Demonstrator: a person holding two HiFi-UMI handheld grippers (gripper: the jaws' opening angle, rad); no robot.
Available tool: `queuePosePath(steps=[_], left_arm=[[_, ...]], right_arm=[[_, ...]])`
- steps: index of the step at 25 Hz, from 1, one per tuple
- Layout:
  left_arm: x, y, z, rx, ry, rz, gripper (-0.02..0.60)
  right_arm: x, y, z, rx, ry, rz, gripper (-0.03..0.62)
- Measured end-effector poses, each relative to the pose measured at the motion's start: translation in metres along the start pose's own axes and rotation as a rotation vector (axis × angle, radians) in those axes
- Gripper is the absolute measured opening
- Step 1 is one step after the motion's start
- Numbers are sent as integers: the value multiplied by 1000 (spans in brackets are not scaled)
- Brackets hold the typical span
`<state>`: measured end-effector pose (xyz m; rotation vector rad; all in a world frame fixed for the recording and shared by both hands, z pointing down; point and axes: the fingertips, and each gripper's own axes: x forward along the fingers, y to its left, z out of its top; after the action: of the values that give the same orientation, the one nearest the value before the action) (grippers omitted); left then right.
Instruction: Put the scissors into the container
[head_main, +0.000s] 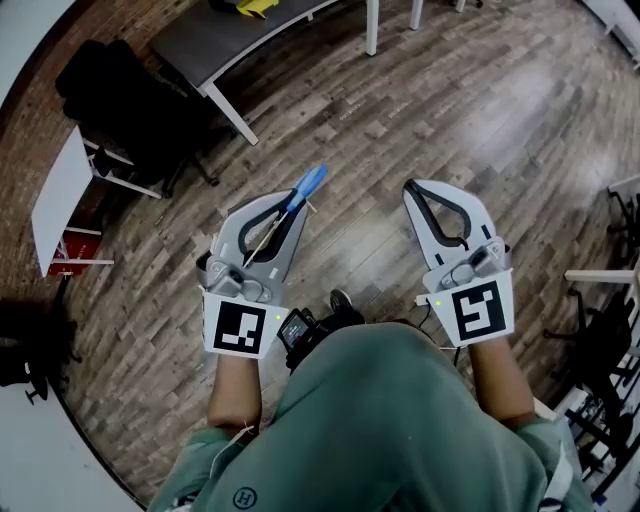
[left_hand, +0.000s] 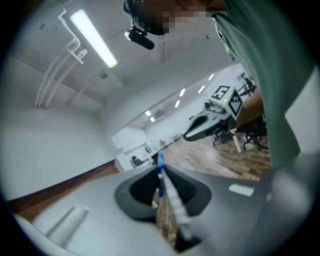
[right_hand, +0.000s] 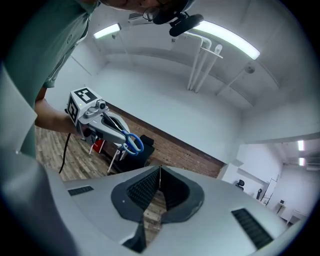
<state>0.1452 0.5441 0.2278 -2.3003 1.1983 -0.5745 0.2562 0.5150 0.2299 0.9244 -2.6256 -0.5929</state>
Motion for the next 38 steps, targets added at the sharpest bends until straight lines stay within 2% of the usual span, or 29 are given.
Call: queuePosePath(steps=[3, 9, 13, 21, 27, 33, 38], left_arm=[[16, 20, -13, 1, -13, -15, 35], [59, 46, -31, -13, -6, -33, 35], [106, 57, -43, -20, 40, -24, 35], [205, 92, -38, -53, 79, 39, 35], [258, 106, -35, -37, 110, 58, 35], [291, 131, -51, -30, 120, 40, 35], [316, 167, -84, -43, 108, 33, 35]], right_arm=[[24, -12, 3, -3, -1, -16, 7], [63, -49, -18, 10, 19, -16, 8], [85, -86, -45, 22, 17, 12, 8], [129, -172, -79, 20, -42, 96, 8], [148, -220, -98, 9, -73, 119, 8], [183, -243, -116, 45, -51, 125, 8], [228, -255, -127, 41, -15, 117, 8]])
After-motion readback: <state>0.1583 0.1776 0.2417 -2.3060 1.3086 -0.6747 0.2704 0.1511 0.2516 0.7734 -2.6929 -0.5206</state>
